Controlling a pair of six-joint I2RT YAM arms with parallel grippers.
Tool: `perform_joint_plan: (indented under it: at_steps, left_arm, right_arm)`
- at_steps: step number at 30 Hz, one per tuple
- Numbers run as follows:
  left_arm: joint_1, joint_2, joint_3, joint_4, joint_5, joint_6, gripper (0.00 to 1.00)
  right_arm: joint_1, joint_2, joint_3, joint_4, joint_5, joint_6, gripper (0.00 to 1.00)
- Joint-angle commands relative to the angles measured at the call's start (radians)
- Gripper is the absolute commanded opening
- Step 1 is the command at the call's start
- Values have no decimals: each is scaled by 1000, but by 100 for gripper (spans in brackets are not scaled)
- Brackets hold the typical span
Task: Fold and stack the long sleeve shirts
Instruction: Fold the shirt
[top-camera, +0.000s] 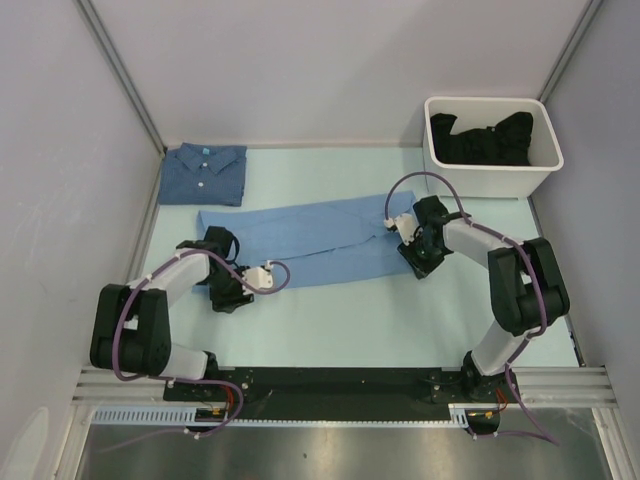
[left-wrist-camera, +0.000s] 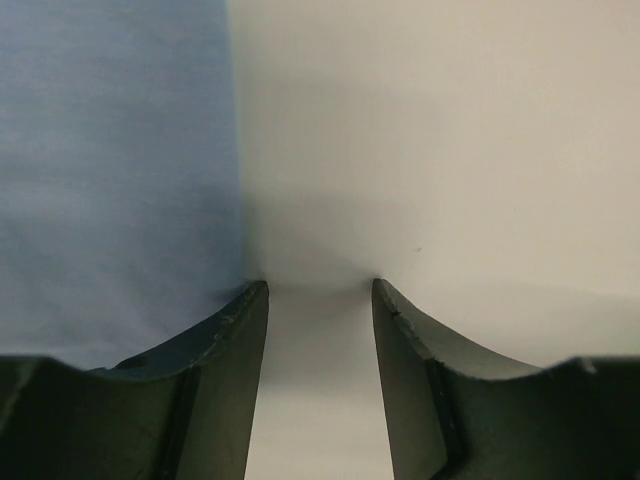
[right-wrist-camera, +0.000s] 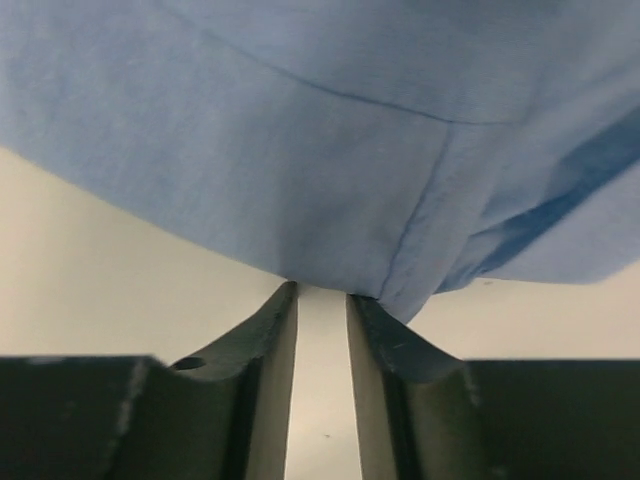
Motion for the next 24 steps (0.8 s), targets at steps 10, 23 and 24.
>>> perform_joint_plan:
  at_steps: [10,23,24]
  left_arm:
    - [9,-105,-56,78,-61,27,22]
    - [9,-230,-10,-1,5,-53,50]
    - [9,-232,-28,10,-1,-54,52]
  right_arm:
    - [7,122,89,235,244,-57,0]
    - [-120,-83,170,-76,-121,169,46]
    - [-132,-105,155,-81,-153,238,50]
